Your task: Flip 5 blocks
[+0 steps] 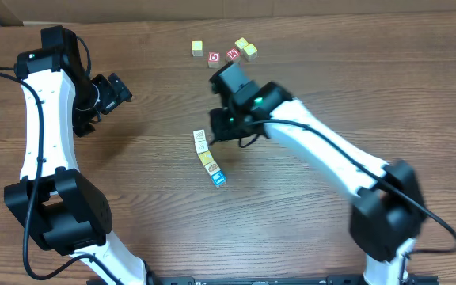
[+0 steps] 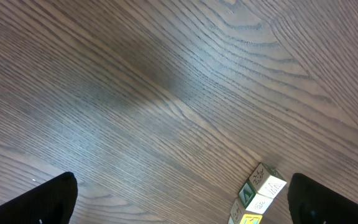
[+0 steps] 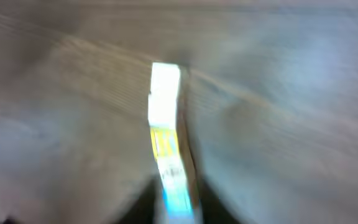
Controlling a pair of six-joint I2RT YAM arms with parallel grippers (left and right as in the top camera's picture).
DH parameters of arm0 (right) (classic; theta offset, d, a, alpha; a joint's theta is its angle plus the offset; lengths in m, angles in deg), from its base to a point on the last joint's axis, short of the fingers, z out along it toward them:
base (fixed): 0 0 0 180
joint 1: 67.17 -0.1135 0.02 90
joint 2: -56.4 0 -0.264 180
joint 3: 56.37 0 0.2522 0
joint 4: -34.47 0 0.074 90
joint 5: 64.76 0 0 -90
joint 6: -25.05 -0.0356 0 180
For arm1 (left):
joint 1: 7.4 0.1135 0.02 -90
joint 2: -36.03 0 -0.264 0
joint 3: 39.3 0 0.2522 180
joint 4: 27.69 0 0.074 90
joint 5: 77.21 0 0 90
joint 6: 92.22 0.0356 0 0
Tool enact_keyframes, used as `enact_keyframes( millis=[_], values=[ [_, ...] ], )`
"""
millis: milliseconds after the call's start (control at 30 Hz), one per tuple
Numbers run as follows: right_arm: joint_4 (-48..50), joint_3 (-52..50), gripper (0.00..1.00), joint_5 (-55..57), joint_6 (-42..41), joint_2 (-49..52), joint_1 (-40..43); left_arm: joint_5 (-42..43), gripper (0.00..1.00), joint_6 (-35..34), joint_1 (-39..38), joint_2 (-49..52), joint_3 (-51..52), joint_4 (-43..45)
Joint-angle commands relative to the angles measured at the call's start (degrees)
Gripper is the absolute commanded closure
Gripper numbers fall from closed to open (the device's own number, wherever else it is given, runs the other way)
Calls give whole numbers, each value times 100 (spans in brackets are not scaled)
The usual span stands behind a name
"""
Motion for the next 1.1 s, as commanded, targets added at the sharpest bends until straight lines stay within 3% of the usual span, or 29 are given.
enact_keyframes(
  millis=[0, 233, 333, 633, 733, 767, 800, 867, 1067],
  values=[
    [-756, 101, 96, 17, -341, -258, 46, -66, 0, 4, -52, -92, -52, 26],
    [-1346, -629, 96, 15, -1539, -256, -17, -46, 0, -256, -52, -92, -52, 999],
    [-1130, -1102, 96, 13, -2109, -256, -155, 544, 0, -249, -52, -92, -52, 885],
    [-234, -2208, 96, 35, -3268, -254, -970, 651, 0, -221, -52, -90, -52, 903],
    [28, -2304, 96, 267, -3539, -251, -1121, 988, 0, 509, -195, -87, -52, 894],
    [116, -2332, 96, 326, -3611, -251, -1145, 977, 9, 625, -299, -87, -52, 870],
    [160, -2354, 96, 367, -3672, -251, -1152, 977, 31, 769, -428, -79, -52, 863],
    [317, -2435, 96, 378, -3681, -251, -1150, 894, 96, 979, -717, -52, -52, 868],
    [662, -2859, 96, 238, -4017, -249, -1150, 525, 96, 1180, -1665, 345, -52, 979]
  ],
)
